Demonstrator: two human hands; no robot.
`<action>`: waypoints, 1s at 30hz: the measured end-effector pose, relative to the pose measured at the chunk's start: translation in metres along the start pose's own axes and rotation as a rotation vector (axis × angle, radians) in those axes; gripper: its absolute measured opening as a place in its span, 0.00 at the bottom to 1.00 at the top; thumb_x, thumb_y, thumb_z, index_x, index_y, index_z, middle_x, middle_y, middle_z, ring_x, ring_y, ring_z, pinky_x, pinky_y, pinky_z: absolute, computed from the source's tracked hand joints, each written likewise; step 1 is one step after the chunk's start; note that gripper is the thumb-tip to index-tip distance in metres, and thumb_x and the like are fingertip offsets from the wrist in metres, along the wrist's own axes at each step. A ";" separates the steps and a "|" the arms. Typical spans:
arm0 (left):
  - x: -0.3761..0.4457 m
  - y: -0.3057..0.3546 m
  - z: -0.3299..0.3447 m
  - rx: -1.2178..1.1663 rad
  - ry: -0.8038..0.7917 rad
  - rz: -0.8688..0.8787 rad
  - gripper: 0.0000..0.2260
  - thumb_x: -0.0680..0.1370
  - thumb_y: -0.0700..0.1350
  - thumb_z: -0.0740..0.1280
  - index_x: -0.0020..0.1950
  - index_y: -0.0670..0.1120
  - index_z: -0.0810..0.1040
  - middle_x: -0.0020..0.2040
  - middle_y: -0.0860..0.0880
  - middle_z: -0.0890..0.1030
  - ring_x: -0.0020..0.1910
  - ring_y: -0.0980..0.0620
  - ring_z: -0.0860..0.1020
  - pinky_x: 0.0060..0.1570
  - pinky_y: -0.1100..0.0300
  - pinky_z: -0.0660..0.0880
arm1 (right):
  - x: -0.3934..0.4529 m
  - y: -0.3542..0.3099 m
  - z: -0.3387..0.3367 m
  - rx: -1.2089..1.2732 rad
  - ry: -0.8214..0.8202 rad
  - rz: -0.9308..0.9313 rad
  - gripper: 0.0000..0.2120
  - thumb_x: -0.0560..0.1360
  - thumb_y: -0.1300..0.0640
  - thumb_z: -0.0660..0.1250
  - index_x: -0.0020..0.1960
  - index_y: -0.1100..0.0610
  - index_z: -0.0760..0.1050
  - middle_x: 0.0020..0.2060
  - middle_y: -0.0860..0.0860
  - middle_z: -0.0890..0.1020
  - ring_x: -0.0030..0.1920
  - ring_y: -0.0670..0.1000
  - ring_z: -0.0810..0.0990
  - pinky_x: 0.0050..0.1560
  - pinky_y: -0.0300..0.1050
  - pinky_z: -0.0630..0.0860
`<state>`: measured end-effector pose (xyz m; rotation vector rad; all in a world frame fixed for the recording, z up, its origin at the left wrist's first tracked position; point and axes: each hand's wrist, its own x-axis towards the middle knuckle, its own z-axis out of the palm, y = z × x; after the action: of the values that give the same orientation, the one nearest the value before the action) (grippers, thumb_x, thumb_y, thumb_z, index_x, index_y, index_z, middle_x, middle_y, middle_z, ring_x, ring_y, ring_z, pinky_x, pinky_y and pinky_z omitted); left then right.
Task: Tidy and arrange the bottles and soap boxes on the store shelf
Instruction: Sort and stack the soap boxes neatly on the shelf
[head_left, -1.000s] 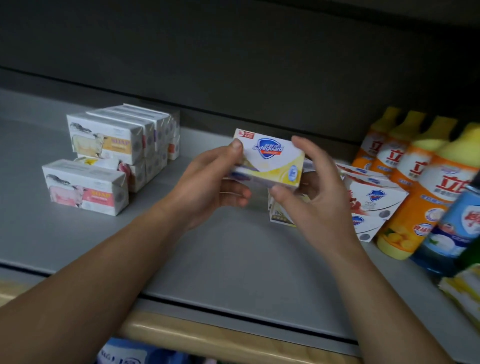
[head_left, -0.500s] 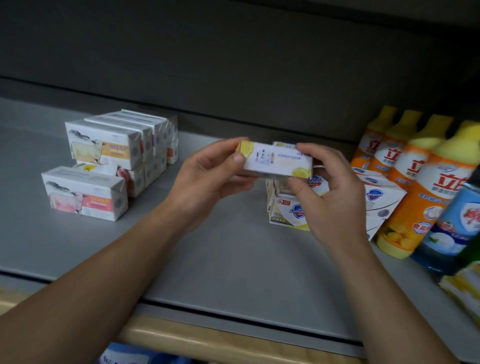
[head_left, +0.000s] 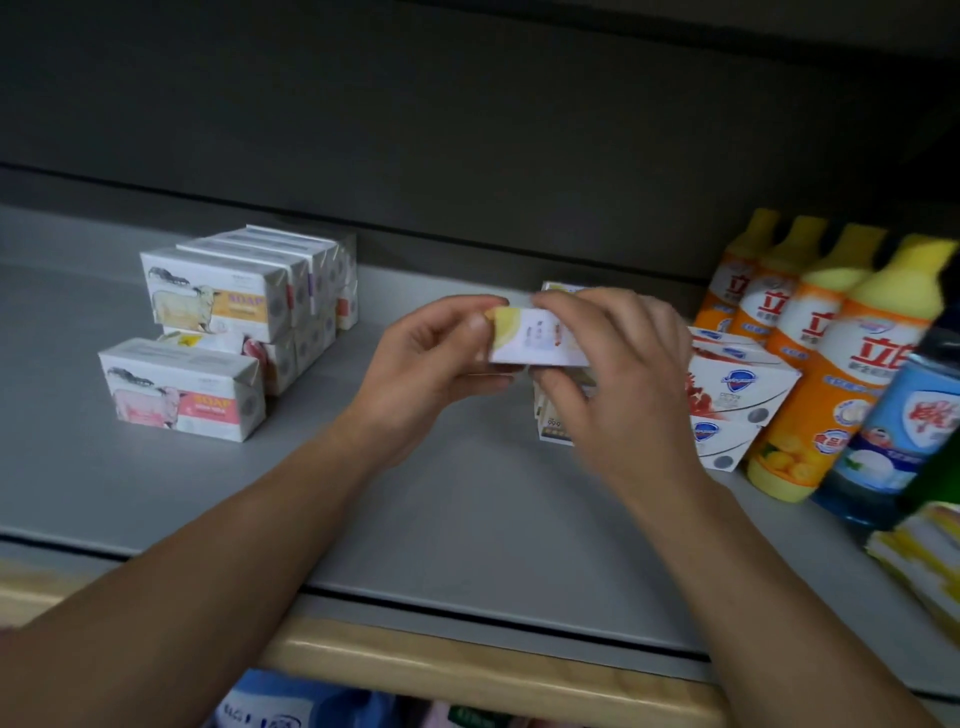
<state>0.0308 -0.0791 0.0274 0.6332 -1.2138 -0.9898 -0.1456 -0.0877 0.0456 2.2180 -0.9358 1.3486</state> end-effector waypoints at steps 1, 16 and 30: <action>0.001 -0.001 -0.001 0.023 0.035 -0.028 0.13 0.77 0.51 0.64 0.57 0.46 0.79 0.52 0.43 0.83 0.45 0.43 0.83 0.48 0.50 0.81 | 0.002 0.003 -0.005 0.025 -0.032 0.030 0.21 0.72 0.54 0.71 0.65 0.52 0.77 0.57 0.50 0.77 0.57 0.52 0.70 0.62 0.53 0.65; 0.016 -0.058 -0.025 1.633 -0.296 -0.374 0.34 0.72 0.72 0.55 0.74 0.56 0.65 0.75 0.52 0.65 0.74 0.46 0.60 0.71 0.40 0.54 | 0.015 0.052 -0.024 -0.223 -0.412 0.184 0.21 0.77 0.54 0.67 0.70 0.49 0.71 0.65 0.49 0.75 0.63 0.53 0.69 0.67 0.52 0.62; 0.015 -0.058 -0.026 1.642 -0.274 -0.361 0.34 0.71 0.72 0.55 0.72 0.56 0.67 0.73 0.52 0.66 0.74 0.45 0.61 0.71 0.39 0.54 | 0.001 0.065 0.008 -0.319 -0.345 0.200 0.20 0.78 0.54 0.67 0.69 0.51 0.74 0.61 0.52 0.77 0.61 0.57 0.71 0.63 0.54 0.65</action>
<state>0.0398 -0.1216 -0.0213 2.0668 -2.0920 -0.1141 -0.1865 -0.1386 0.0412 2.1830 -1.4183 0.8257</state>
